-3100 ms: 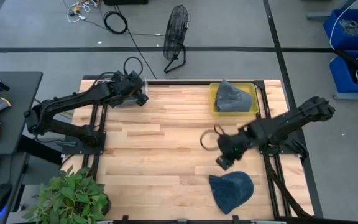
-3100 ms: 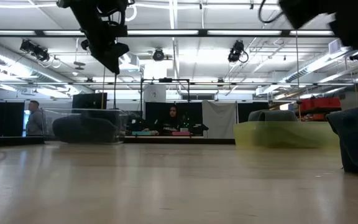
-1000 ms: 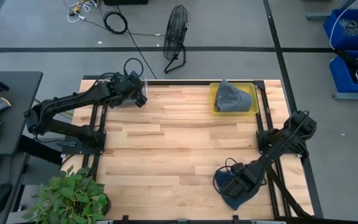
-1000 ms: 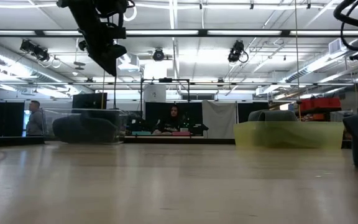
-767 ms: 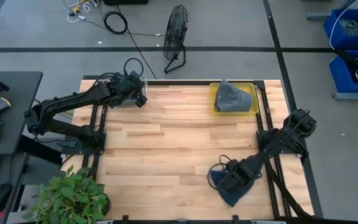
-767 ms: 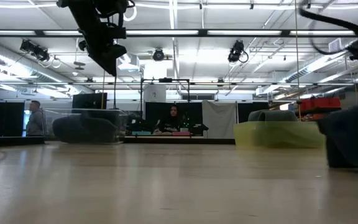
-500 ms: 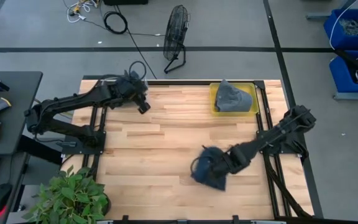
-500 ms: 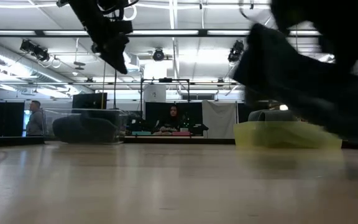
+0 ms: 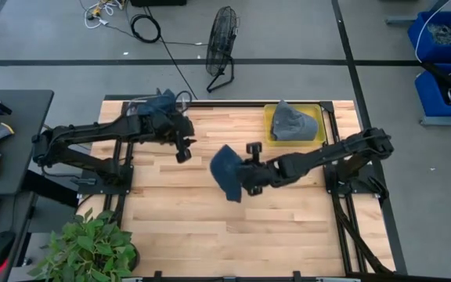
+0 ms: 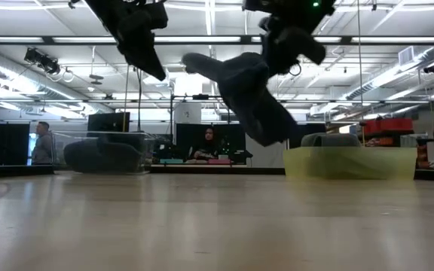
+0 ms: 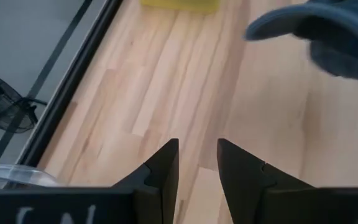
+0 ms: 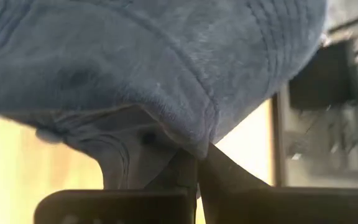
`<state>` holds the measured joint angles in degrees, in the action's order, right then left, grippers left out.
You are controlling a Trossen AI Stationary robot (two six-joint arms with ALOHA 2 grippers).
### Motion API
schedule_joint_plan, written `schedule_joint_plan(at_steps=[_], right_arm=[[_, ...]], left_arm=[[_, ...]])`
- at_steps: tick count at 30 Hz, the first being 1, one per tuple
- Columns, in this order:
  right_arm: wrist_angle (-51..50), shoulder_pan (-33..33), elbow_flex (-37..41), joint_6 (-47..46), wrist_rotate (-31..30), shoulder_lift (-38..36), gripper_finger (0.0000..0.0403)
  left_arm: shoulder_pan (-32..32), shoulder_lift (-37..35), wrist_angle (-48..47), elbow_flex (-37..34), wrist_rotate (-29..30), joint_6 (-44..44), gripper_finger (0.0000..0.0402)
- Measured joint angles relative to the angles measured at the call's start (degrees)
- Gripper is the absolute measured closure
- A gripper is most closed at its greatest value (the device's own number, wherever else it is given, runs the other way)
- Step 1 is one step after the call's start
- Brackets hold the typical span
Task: Pick & Place hat
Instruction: Put the blue cap into the transparent bin
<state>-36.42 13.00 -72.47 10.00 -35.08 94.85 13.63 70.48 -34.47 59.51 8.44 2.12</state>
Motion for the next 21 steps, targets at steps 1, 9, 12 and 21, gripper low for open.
schedule_joint_plan(at_steps=[1, 9, 12, 21], right_arm=[[1.48, -0.68, 0.0, 2.21, -0.01, 0.0, 0.0399], [6.88, -3.62, 0.0, 15.38, 0.01, 0.0, 0.0399], [6.86, -4.09, 0.0, 17.42, 0.05, 0.0, 0.0399], [8.24, -4.95, 0.0, 22.95, -0.01, 0.0, 0.0399]], left_arm=[[-0.28, 0.0, 0.04, 0.0, 0.0, -0.99, 0.0289], [-0.71, 0.0, 6.52, 0.0, -5.72, -9.26, 0.0289], [-0.71, 0.0, 9.72, 0.0, -7.7, -10.9, 0.0289], [-1.01, 0.01, 11.71, 0.0, -17.33, -19.39, 0.0289]])
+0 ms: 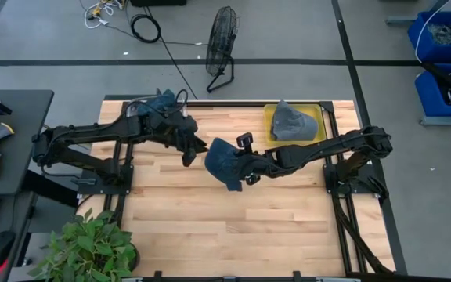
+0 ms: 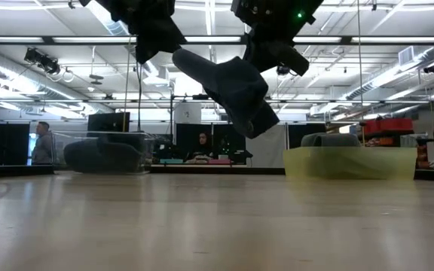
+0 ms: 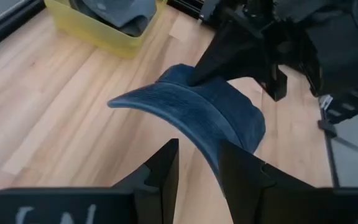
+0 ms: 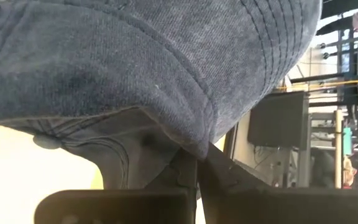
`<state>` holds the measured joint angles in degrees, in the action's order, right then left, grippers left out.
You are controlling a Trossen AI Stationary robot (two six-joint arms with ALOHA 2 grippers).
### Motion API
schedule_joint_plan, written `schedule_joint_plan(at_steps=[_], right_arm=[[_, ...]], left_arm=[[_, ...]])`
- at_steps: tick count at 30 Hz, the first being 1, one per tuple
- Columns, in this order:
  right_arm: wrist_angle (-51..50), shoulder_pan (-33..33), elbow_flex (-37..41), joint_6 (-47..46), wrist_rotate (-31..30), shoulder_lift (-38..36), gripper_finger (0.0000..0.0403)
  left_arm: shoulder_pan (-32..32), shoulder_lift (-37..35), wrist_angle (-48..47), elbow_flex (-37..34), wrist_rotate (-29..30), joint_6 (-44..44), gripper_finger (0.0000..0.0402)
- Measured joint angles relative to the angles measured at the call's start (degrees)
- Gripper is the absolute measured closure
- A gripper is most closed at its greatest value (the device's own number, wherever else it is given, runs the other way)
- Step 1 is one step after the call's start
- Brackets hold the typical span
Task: Pick & Place hat
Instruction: Put the blue cap into the transparent bin
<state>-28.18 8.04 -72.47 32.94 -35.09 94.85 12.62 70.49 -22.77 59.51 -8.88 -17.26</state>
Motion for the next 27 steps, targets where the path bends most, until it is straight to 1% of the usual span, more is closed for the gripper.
schedule_joint_plan(at_steps=[4, 9, 16, 19, 23, 24, 27], right_arm=[[3.18, -0.35, -0.02, 1.8, -0.03, 0.0, 0.0399], [6.82, -0.98, -0.02, 6.65, -0.05, 0.04, 0.0399], [9.69, -2.42, -0.02, 8.47, -0.29, 0.07, 0.0399], [9.83, -2.94, -0.02, 8.47, -0.21, 0.07, 0.0398], [9.94, -3.09, -0.02, 8.26, -0.17, 0.07, 0.0392], [9.94, -3.07, -0.02, 8.25, -0.22, 0.07, 0.0387], [9.94, -3.07, -0.02, 8.07, 0.0, 0.07, 0.0368]], left_arm=[[0.33, 0.01, 0.66, 0.0, 0.02, -3.05, 0.0289], [0.33, -0.01, 0.61, 0.0, 0.04, -3.23, 0.0289], [0.33, -0.01, 0.62, 0.0, 0.04, 0.37, 0.0296], [0.33, 0.01, 0.68, 0.0, 0.13, 2.09, 0.0319], [0.33, 0.01, 0.68, 0.0, 0.15, 3.54, 0.0377], [0.33, 0.01, 0.58, 0.0, 0.18, 4.29, 0.0386], [0.33, 0.01, 0.46, 0.0, 0.59, 4.7, 0.0386]])
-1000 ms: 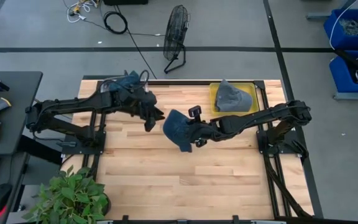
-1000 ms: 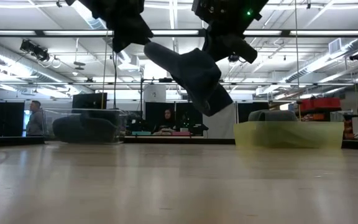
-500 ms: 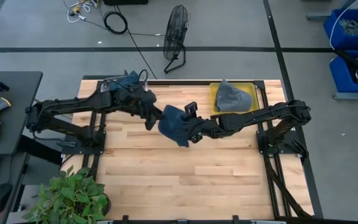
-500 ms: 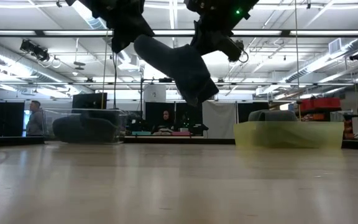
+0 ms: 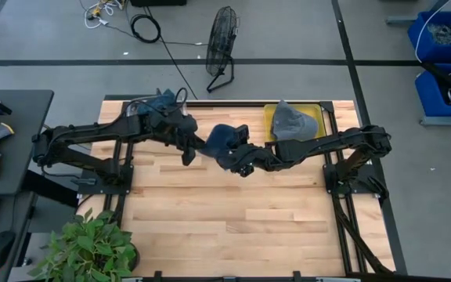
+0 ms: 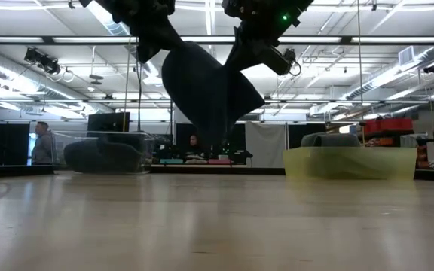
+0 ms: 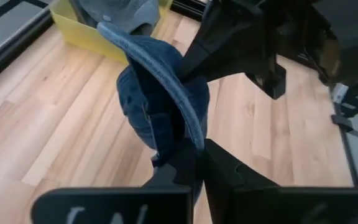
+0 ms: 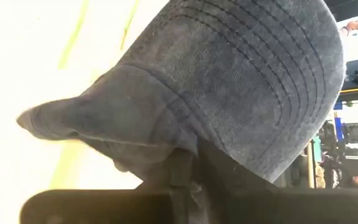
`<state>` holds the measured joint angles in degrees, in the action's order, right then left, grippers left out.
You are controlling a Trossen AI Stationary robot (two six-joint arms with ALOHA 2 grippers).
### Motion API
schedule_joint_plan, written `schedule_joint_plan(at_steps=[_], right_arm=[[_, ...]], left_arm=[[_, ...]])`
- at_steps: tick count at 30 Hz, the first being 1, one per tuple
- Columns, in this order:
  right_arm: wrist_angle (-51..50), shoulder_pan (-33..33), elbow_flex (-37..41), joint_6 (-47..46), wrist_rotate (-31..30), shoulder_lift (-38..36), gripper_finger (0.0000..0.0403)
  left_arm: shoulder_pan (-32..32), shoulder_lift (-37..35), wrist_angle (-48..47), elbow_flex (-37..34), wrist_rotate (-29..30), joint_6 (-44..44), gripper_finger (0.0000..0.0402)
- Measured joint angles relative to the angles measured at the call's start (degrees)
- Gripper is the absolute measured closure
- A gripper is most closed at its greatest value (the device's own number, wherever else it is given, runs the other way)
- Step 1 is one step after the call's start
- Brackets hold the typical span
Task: Pick & Place hat
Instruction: Put the blue cap into the transparent bin
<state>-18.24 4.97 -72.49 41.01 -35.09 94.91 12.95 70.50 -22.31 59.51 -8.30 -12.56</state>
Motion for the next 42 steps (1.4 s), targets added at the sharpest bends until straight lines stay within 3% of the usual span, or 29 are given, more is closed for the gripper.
schedule_joint_plan(at_steps=[3, 7, 13, 21, 24, 27, 29, 32, 34, 39, 42], right_arm=[[-0.01, 0.09, 0.0, -0.02, -0.87, 0.0, 0.0344], [-0.02, 1.72, -0.09, -1.77, -7.75, 0.0, 0.0313], [-4.89, 4.98, -0.11, -11.61, -10.23, -0.04, 0.0287], [-17.02, 8.12, -0.11, -25.83, -12.45, -0.04, 0.0291], [-19.06, 8.61, -0.11, -30.38, -12.45, -0.04, 0.0295], [-19.74, 8.68, -0.11, -33.65, -11.71, -0.04, 0.0299], [-19.93, 8.68, -0.11, -34.57, -10.6, -0.04, 0.0301], [-19.89, 8.63, -0.11, -34.58, -9.9, -0.04, 0.0303], [-19.88, 8.63, -0.11, -34.58, -9.9, -0.04, 0.0303], [-19.75, 8.63, -0.11, -34.58, -9.9, -0.04, 0.0303], [-19.45, 8.63, -0.1, -34.53, -9.88, -0.04, 0.0303]], left_arm=[[0.02, 0.0, -0.11, 0.0, 2.48, -0.04, 0.0384], [1.46, 0.0, 0.15, 0.0, 4.98, -0.18, 0.0389], [7.03, -0.19, 0.81, 0.0, 8.77, -0.5, 0.0381], [16.74, -8.56, -1.76, 3.13, 8.84, -2.04, 0.0386], [19.55, -13.01, -8.5, 4.55, 9.17, -2.22, 0.0386], [21.55, -17.22, -16.84, 4.59, 14.14, -3.37, 0.0388], [22.31, -19.5, -22.26, 4.59, 17.9, -4.62, 0.0388], [22.56, -21.89, -26.57, 4.59, 18.88, -6.6, 0.0383], [22.48, -22.66, -28.02, 4.59, 19.14, -6.59, 0.0382], [22.58, -22.33, -28.88, 4.59, 26.86, -7.15, 0.0386], [22.52, -20.68, -28.94, 4.56, 27.02, -8.59, 0.0383]])
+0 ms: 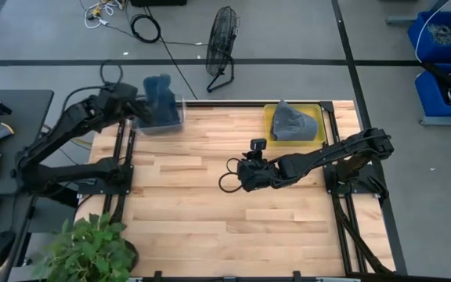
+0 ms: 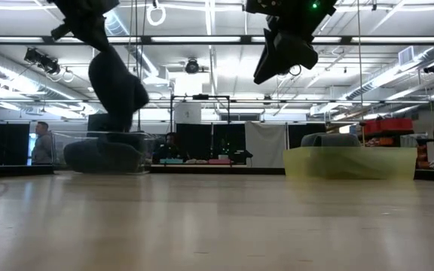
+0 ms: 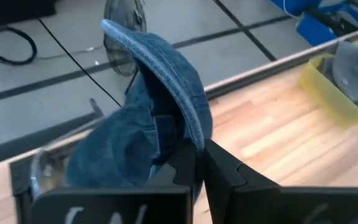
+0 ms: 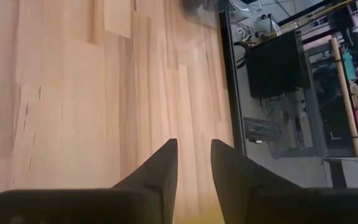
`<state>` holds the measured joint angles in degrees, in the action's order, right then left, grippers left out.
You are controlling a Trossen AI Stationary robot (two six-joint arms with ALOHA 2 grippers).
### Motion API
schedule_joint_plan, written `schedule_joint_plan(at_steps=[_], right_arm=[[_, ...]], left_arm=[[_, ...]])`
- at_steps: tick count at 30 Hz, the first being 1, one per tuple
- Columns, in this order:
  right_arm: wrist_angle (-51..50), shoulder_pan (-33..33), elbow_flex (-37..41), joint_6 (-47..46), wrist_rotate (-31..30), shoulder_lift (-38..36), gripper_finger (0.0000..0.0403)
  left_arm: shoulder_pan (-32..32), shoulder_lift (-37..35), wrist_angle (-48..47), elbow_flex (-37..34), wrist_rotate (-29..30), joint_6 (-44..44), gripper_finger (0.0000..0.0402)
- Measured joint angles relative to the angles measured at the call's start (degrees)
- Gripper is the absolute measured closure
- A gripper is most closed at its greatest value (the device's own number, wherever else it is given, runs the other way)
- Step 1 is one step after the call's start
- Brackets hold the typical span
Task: Pick & Place hat
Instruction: Put the blue cap into the transparent bin
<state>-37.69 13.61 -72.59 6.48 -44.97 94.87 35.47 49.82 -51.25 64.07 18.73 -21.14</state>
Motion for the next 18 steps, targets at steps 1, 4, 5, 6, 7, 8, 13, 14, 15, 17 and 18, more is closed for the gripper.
schedule_joint_plan(at_steps=[1, 4, 5, 6, 7, 8, 13, 14, 15, 17, 18], right_arm=[[0.17, 0.0, 0.02, 0.19, 0.0, 0.0, 0.0303], [0.52, -0.01, 0.02, 0.41, 0.0, 0.0, 0.0303], [0.63, -0.02, 0.02, 0.41, 0.0, 0.0, 0.0303], [0.61, -0.02, 0.02, 0.41, 0.0, 0.0, 0.0303], [0.61, -0.02, 0.02, 0.41, 0.02, 0.0, 0.0303], [0.61, -0.02, 0.02, 0.41, 0.02, 0.0, 0.0303], [0.6, -0.02, 0.02, 0.42, 0.01, 0.0, 0.0302], [0.61, -0.06, 0.02, 0.42, 0.01, 0.0, 0.0302], [0.6, -0.07, 0.02, 0.43, 0.02, 0.0, 0.0302], [0.61, -0.17, 0.02, 0.41, 0.02, 0.0, 0.0302], [0.61, -0.27, 0.02, 0.42, 0.01, 0.0, 0.0302]], left_arm=[[-0.03, 0.73, 0.75, -0.55, -0.01, -0.46, 0.0383], [0.0, 2.7, 3.06, -3.89, 0.79, -0.8, 0.0382], [0.0, 3.19, 4.06, -5.17, 1.27, -0.88, 0.0382], [0.02, 3.68, 5.44, -6.42, 1.91, -1.18, 0.0383], [0.01, 3.91, 6.93, -7.46, 2.51, -1.29, 0.0383], [-0.01, 3.98, 8.6, -8.22, 3.01, -1.31, 0.0383], [-0.01, 3.76, 13.6, -9.19, 4.55, -3.01, 0.0379], [0.02, 3.76, 14.15, -9.19, 4.25, -3.29, 0.0379], [0.01, 3.76, 14.28, -9.19, 3.28, -3.4, 0.0379], [-0.01, 3.78, 14.09, -9.19, 1.76, -3.65, 0.038], [-0.05, 3.73, 14.08, -9.19, 1.56, -3.74, 0.038]])
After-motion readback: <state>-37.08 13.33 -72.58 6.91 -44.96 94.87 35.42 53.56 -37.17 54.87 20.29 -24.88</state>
